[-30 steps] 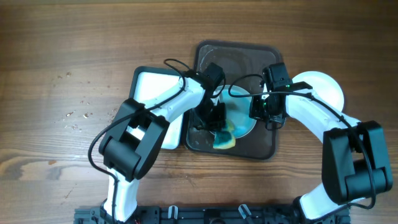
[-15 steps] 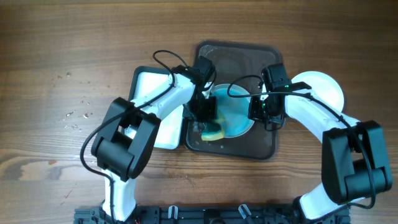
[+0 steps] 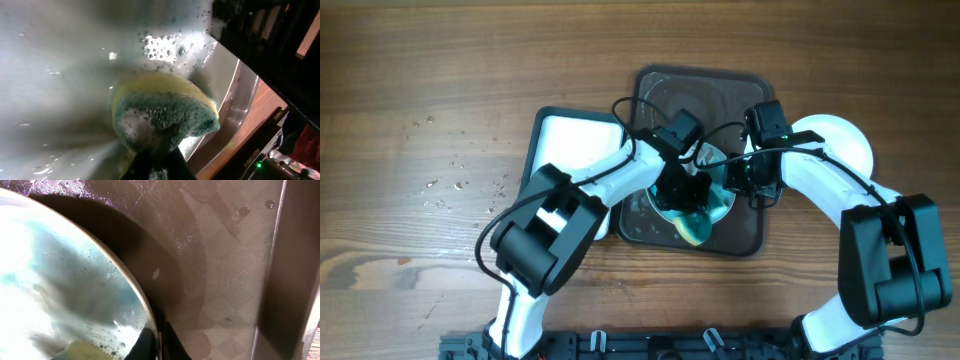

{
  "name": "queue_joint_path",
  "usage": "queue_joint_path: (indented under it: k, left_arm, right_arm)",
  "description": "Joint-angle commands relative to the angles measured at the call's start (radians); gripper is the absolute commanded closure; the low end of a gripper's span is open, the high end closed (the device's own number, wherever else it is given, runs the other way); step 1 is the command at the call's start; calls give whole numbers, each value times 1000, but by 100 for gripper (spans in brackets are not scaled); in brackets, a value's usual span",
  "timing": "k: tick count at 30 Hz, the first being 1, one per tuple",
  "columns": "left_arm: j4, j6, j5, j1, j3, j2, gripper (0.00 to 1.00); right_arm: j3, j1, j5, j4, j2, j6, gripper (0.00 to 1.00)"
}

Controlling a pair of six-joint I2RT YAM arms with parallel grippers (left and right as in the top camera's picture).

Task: Clean dirty plates on tray and stack at the side
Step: 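Scrub the plate with the sponge using the left gripper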

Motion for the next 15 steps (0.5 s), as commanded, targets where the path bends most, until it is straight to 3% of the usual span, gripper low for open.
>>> queue_joint_path:
  k: [1,7,15]
  left_arm:
    - [-65,29,-19,80,-17,24,96]
    - [-127,50,-274,216,-17,-11,96]
    - [117,45,-352,191,-17,-12,96]
  right_arm:
    - [-27,2,74,-19,44,7,96]
    - [-27,2,74,-16,44,7,96]
    - [-27,2,74,-11,44,7,96]
